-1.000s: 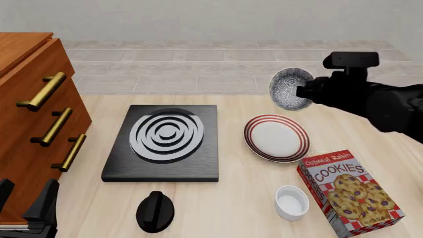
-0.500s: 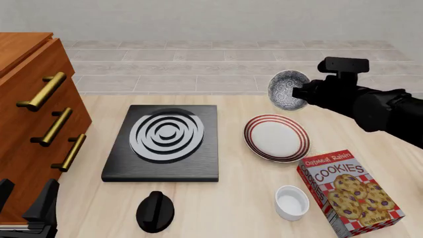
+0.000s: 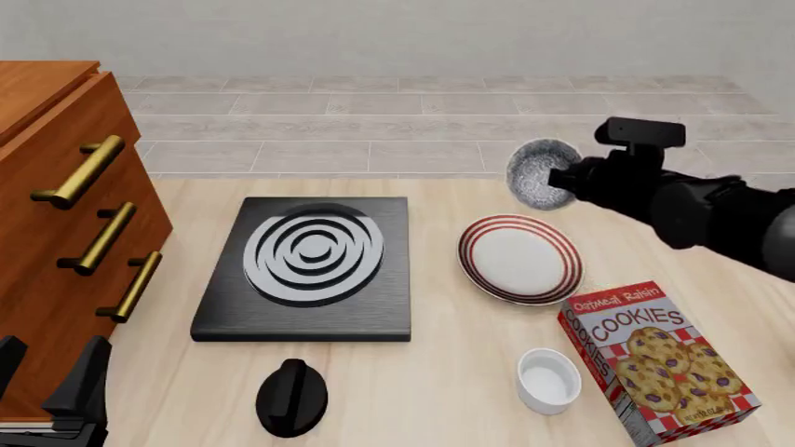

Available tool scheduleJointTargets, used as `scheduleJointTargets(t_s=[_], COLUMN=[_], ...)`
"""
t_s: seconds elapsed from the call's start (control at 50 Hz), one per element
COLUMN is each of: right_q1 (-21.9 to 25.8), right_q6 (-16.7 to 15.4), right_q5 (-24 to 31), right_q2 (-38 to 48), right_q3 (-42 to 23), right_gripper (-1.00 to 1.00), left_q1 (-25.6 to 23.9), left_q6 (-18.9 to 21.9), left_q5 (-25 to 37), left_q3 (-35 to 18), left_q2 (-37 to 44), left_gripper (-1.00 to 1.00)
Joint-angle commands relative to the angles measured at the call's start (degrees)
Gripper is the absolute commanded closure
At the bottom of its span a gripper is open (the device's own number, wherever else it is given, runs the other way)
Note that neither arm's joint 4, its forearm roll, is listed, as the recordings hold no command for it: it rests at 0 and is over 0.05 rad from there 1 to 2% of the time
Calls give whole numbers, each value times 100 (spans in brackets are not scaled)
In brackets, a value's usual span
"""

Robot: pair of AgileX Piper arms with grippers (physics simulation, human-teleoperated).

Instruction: Pick the akita bowl next to the ramekin and place it on the plate.

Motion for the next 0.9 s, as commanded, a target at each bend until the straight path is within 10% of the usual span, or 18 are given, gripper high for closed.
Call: scheduleJointTargets(t_s=[0.02, 0.9], right_q1=[-79, -188], right_q6=[80, 190], right_q5=[-193, -730], right_q2=[141, 964], right_q3=[57, 138], right_gripper=[100, 100], left_q1=[0, 0], left_q6=[0, 0], left_q5=[0, 0], left_q3=[0, 0], left_q2=[0, 0], left_gripper=[-100, -100])
